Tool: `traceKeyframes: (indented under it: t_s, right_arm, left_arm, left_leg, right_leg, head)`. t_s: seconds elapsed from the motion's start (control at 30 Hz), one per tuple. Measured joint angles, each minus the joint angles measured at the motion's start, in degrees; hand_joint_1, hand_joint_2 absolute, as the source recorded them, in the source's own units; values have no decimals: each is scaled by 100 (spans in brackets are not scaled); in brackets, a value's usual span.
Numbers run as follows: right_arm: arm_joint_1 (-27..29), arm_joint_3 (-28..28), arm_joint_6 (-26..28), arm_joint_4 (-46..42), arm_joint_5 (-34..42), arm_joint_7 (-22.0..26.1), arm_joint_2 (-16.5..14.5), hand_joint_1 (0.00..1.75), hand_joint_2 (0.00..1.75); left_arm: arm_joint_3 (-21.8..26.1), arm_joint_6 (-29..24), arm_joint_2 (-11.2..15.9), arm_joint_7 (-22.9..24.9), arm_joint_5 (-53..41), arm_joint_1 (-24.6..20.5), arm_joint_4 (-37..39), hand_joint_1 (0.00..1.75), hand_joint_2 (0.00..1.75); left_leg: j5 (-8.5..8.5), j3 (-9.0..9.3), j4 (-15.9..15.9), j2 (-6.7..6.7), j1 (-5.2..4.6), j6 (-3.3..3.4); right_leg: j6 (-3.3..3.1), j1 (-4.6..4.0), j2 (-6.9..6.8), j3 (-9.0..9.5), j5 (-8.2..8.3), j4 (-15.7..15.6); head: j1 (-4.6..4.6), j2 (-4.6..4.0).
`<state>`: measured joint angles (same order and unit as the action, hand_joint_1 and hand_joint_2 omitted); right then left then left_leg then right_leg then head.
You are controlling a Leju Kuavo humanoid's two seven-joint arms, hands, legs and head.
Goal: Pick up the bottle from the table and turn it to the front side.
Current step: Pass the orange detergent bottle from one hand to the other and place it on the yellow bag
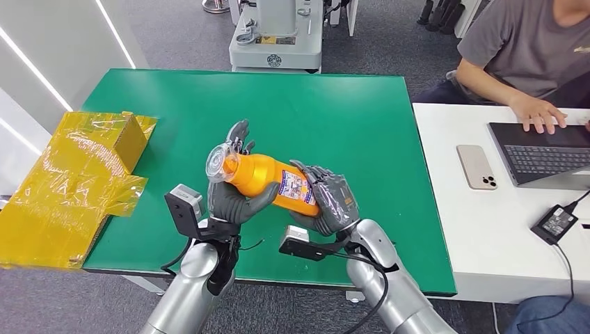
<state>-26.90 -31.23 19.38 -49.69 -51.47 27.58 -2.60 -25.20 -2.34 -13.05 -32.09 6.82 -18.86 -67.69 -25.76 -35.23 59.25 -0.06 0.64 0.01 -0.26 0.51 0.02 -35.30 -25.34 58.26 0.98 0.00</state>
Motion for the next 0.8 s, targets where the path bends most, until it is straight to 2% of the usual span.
traceKeyframes:
  t_s: [0.23, 0.37, 0.8]
  right_arm:
    - [-63, -21, -93, 106, -7, 2, -2, 175, 175]
    - [-180, -68, -277, 262, -10, -3, -11, 175, 175]
    - [-311, -168, -307, 548, -18, -122, -74, 175, 175]
  left_arm:
    - [0, -46, 0, -1, 5, -7, 0, 0, 175]
    - [3, -138, -1, -22, 12, -9, 0, 175, 175]
    - [4, -161, -63, -36, 85, 24, -2, 175, 175]
  left_leg:
    - [0, 0, 0, 0, 0, 0]
    - [0, 0, 0, 0, 0, 0]
    - [0, -1, 0, 0, 0, 0]
  right_leg:
    - [0, 0, 0, 0, 0, 0]
    - [0, 0, 0, 0, 0, 0]
    - [0, 0, 0, 0, 0, 0]
  head:
    - [0, 0]
    - [-1, 0]
    - [-1, 0]
